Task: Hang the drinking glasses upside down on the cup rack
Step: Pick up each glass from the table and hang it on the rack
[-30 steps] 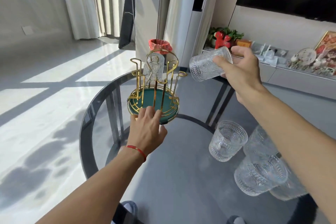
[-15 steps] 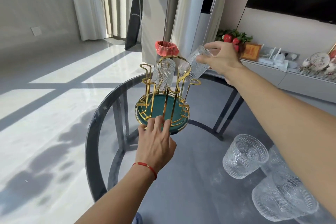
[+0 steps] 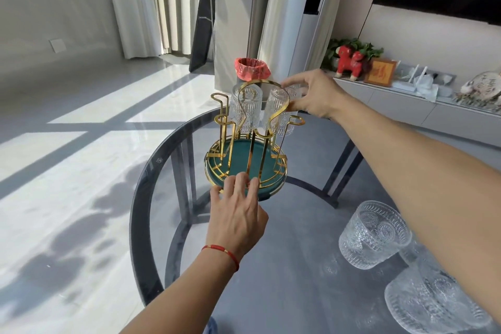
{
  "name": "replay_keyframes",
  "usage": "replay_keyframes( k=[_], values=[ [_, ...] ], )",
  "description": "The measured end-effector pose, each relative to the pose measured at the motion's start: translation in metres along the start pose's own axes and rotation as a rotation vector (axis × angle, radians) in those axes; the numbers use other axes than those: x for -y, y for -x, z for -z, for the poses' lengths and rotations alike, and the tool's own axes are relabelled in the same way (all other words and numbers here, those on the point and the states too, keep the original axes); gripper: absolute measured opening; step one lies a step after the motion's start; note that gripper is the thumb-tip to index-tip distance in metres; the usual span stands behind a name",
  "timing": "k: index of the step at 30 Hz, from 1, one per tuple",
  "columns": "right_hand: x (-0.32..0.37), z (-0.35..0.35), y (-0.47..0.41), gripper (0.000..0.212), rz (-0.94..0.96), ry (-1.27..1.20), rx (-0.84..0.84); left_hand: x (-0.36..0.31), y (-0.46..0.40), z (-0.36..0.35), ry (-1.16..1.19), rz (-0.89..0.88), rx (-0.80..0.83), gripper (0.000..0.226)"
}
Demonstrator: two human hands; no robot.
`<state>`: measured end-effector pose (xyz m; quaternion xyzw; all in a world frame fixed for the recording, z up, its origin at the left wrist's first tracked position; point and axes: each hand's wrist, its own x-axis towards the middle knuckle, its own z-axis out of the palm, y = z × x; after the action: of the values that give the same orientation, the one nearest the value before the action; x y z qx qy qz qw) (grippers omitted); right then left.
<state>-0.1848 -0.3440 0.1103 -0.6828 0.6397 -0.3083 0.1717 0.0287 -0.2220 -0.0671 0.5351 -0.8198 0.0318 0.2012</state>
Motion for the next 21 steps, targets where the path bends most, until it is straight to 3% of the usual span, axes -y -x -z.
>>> replay_keyframes(
  k=[10, 13, 17, 21],
  values=[
    [0.007, -0.006, -0.004, 0.055, 0.02, 0.041, 0.197, 0.002, 0.0, -0.002, 0.007, -0.018, -0.008, 0.05],
    [0.007, 0.002, 0.013, 0.061, 0.028, -0.013, 0.116, 0.002, 0.001, -0.002, 0.001, -0.017, -0.01, 0.051],
    [0.005, 0.02, 0.066, 0.037, 0.089, 0.133, -0.087, 0.0, 0.0, 0.002, -0.013, -0.024, -0.018, 0.052],
    [0.005, 0.037, 0.152, 0.024, 0.087, 0.18, -0.091, -0.005, 0.003, 0.009, -0.011, -0.006, -0.011, 0.052]
  ],
)
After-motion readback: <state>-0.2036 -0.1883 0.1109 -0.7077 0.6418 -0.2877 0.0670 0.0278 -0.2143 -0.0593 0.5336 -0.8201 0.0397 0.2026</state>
